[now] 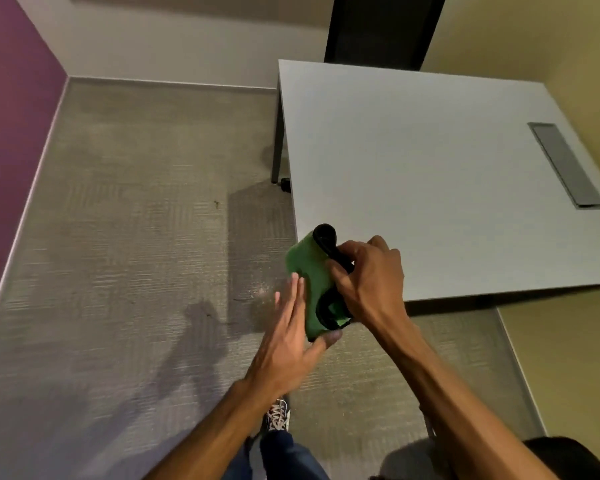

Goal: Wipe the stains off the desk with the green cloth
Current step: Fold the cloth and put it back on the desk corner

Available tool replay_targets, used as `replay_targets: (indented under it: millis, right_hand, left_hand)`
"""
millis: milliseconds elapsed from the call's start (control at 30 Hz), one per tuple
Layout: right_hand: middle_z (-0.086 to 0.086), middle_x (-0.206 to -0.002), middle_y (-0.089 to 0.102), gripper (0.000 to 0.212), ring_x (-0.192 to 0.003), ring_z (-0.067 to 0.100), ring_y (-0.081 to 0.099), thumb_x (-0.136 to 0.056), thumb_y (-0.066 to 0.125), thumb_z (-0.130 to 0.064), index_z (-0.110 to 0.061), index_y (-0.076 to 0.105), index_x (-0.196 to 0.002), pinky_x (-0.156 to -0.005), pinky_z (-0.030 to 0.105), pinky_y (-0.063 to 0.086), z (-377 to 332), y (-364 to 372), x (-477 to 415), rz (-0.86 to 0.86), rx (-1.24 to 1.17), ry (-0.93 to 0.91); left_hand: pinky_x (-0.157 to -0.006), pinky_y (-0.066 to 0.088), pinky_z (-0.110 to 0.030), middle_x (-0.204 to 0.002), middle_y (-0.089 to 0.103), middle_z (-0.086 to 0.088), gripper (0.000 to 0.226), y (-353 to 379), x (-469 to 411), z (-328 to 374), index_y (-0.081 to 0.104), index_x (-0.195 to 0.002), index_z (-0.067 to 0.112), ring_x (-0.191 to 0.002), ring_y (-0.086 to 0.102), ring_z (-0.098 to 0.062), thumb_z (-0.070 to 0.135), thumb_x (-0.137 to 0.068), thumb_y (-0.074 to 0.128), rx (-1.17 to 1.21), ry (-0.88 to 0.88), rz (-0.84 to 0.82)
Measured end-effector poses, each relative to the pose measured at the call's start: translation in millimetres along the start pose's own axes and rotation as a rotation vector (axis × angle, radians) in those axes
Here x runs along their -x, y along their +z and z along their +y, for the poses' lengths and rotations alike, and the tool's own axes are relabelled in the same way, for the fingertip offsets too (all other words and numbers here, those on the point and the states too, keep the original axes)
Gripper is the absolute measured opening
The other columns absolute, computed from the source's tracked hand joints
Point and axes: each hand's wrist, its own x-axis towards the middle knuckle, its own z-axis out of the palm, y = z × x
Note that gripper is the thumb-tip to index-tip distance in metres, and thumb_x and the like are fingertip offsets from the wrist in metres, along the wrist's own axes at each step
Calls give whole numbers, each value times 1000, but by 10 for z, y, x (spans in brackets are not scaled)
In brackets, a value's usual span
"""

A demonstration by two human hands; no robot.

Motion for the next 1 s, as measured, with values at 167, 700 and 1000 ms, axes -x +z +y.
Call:
replay_targets:
  millis: [167,700,1000]
  right_hand:
    - [-22,-67,39,16,-86,25,47,-91,70,-13,-16,79,-104,-76,49,49,-17,-404,62,55,-38,2]
    - [-14,-85,73,12,-63,-10,60,-91,78,-22,-24,78,-102,-59,7,45,158,-1152,403,206,-450,249]
    - [-8,-89,71,31,-75,10,73,-92,76,-32,-38,53,-111,-64,32,63,567,-955,885,438,-509,494]
  left_hand:
    - [-115,37,-33,-162,29,4,84,-212,13,-16,23,-156,31,-145,34,-14,64,-86,54,351,-205,70]
    - [-50,51,-21,-91,70,-11,15,-761,-355,537,62,-105,12,-56,65,-7,19,-94,68,743,-285,268]
    - [-72,55,-37,-83,71,-3,23,-758,-302,1082,73,-89,19,-82,66,-26,40,-81,78,179,-73,408]
